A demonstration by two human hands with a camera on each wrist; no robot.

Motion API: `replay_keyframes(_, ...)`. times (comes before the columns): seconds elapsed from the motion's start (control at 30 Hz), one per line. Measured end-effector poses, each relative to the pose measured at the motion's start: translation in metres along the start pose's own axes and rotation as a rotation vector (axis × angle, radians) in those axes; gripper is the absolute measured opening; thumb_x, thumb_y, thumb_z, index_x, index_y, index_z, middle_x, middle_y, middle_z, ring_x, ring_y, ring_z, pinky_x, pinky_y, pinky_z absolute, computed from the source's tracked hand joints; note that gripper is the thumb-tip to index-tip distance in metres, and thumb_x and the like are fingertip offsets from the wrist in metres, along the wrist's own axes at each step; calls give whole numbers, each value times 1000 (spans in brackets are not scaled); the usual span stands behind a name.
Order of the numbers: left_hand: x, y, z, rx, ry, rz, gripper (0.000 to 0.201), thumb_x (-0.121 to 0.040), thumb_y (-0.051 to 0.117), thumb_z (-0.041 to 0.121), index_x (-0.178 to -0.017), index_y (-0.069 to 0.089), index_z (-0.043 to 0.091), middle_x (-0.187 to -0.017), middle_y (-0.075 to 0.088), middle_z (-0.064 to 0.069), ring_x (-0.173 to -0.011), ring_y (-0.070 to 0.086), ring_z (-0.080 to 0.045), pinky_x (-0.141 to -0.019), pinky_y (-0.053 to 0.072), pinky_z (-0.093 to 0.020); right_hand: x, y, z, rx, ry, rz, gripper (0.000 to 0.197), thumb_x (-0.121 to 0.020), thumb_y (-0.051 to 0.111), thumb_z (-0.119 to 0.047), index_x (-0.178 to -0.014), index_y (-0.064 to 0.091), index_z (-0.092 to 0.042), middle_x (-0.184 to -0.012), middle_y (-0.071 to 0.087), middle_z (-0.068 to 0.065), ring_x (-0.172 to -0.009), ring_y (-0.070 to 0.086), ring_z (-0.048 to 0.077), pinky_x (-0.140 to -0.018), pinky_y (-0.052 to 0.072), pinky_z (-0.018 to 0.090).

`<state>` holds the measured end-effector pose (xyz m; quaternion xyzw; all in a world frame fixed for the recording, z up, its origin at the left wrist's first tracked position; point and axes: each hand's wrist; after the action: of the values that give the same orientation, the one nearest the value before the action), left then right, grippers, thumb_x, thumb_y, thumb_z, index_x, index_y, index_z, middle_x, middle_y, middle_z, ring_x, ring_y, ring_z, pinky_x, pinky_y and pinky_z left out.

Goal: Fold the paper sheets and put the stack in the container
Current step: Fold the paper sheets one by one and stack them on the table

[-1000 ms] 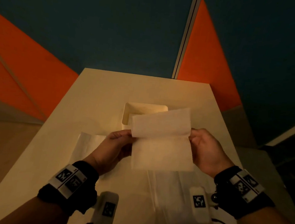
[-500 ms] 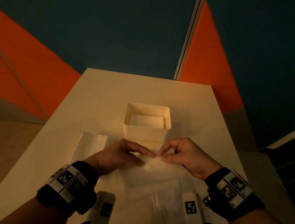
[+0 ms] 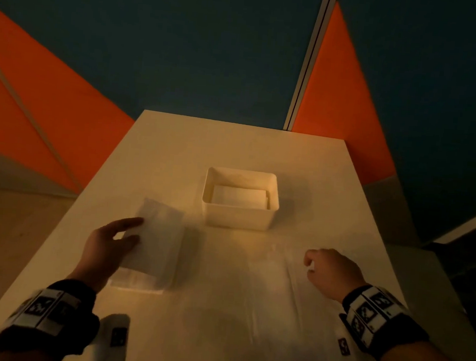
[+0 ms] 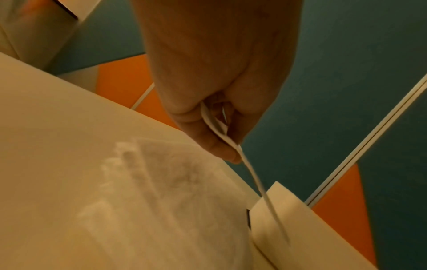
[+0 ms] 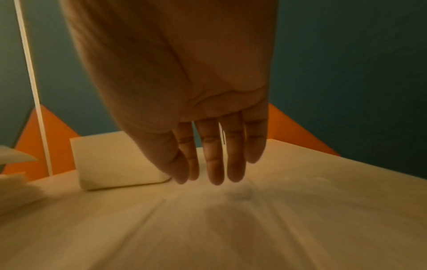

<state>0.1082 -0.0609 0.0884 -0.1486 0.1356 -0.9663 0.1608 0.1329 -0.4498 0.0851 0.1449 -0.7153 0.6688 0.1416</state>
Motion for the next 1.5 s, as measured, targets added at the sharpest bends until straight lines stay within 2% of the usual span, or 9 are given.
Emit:
replay_keyframes(0.13, -8, -6, -19, -223, 22, 73, 30, -87, 62, 4, -111, 67, 22, -112, 62, -16, -88, 61, -35, -84, 52, -48, -3, 9, 11, 51, 25, -22, 27, -94, 45, -23, -119, 54, -26, -125, 55, -1, -107, 56, 19, -78, 42, 26)
replay_keyframes(0.23, -8, -5, -27, -431, 109, 88, 31, -83, 67, 7, -113, 68, 15, -110, 66, -19, -90, 62, -35, -81, 50, -42, -3, 12, 12, 54, 31, -24, 28, -94, 44, -23, -121, 52, -25, -125, 53, -1, -109, 55, 18, -75, 39, 25)
replay_keyframes(0.37, -8, -2, -33, -648, 216, 74, 35, -78, 74, 10, -112, 68, 6, -115, 62, -18, -99, 59, -38, -86, 47, -43, -6, 15, 15, 32, 34, -33, 26, -93, 45, -17, -116, 55, -23, -121, 55, 0, -105, 55, 18, -73, 36, 24)
replay_keyframes(0.5, -11, -2, -42, -784, 219, 102, 34, -71, 80, 16, -103, 72, 8, -117, 56, -21, -99, 56, -41, -91, 45, -47, -10, 15, 22, -41, 30, -67, 38, -89, 48, -7, -121, 56, -25, -127, 51, -1, -113, 52, 19, -89, 44, 27)
replay_keyframes(0.6, -10, -1, -42, -790, 183, 106, 35, -73, 79, 19, -105, 71, 6, -123, 53, -22, -108, 53, -40, -94, 43, -47, -11, 10, 22, -37, -23, -127, 47, -81, 64, -20, -126, 52, -28, -130, 45, -4, -117, 48, 19, -94, 44, 30)
replay_keyframes(0.77, -5, 4, -36, -746, 165, 136, 33, -76, 75, 15, -105, 69, 0, -116, 58, -21, -100, 57, -39, -86, 45, -42, -16, 4, 10, 3, -103, -161, 72, -70, 76, -44, -134, 44, -31, -134, 41, -5, -123, 41, 21, -102, 38, 36)
replay_keyframes(1.1, 8, 4, -28, -752, 178, 182, 28, -84, 67, 18, -105, 69, 0, -111, 63, -20, -94, 60, -39, -78, 48, -41, -30, 7, -20, 224, -189, -186, 81, -62, 78, -54, -131, 43, -29, -131, 41, -3, -123, 38, 24, -102, 35, 44)
replay_keyframes(1.33, 16, 1, -25, -786, 158, 188, 26, -88, 62, 24, -102, 71, 4, -109, 65, -18, -91, 61, -36, -75, 49, -38, -32, 10, -25, 245, -181, -163, 74, -62, 81, -49, -122, 46, -26, -127, 45, -2, -119, 42, 23, -100, 35, 42)
replay_keyframes(1.5, 18, 0, -23, -813, 122, 175, 27, -90, 59, 28, -103, 71, 8, -109, 64, -15, -90, 60, -34, -73, 48, -36, -33, 11, -28, 242, -174, -169, 77, -60, 83, -47, -122, 43, -25, -128, 45, -1, -120, 42, 24, -100, 35, 42)
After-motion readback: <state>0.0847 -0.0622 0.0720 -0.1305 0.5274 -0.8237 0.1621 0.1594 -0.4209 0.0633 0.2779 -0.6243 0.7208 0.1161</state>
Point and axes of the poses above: each hand's wrist, its own x-axis away from the middle knuckle, its own y-axis out of the palm, z = x × y
